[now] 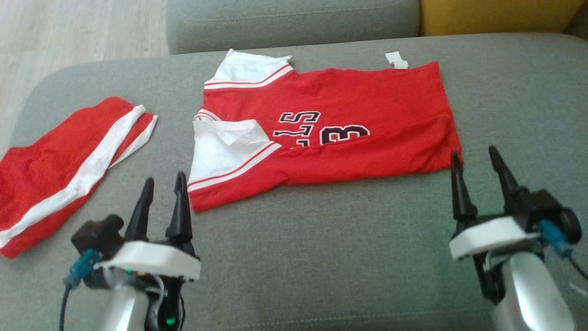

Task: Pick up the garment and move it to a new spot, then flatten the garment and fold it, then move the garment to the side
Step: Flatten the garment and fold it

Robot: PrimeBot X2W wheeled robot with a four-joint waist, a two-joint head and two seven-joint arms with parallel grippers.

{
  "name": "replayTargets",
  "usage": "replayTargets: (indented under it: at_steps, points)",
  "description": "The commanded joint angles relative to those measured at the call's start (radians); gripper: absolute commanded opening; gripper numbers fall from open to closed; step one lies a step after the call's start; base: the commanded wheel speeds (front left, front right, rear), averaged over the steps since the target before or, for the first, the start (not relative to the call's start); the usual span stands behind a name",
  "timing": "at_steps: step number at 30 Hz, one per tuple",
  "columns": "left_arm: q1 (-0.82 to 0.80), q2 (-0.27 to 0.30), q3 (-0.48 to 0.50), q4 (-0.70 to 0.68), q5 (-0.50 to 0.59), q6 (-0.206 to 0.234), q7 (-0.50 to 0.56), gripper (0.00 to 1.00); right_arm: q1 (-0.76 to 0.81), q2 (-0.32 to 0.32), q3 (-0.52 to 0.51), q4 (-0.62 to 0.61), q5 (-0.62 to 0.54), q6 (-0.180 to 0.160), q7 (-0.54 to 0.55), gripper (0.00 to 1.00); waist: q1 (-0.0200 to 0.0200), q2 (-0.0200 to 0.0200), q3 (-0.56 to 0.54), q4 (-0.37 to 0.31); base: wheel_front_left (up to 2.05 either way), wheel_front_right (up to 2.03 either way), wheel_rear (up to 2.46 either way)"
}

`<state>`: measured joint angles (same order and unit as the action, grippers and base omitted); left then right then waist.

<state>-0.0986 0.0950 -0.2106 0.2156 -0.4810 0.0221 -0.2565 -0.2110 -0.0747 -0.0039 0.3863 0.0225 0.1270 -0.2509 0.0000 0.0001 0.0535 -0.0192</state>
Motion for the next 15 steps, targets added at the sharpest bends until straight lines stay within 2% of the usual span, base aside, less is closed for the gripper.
replayTargets:
  at_steps: [1,11,15]
  points:
    - [-0.029,0.002,0.048,-0.024,0.017,-0.008,-0.005,1.0,-0.012,0.009,0.02,-0.047,-0.012,0.004,-0.011,1.0,0.0,-0.0001,0.002,-0.007,0.0,0.0,0.0]
    - [-0.065,-0.031,0.103,0.061,0.107,-0.045,-0.005,1.0,0.003,0.024,0.0,-0.113,-0.041,0.004,-0.009,1.0,0.0,-0.0001,0.035,-0.033,0.0,0.0,0.0]
    - [-0.113,-0.033,0.109,0.188,0.097,-0.012,0.021,1.0,-0.004,0.024,-0.003,-0.127,-0.015,0.004,-0.001,1.0,0.0,-0.0001,0.052,-0.044,0.0,0.0,0.0]
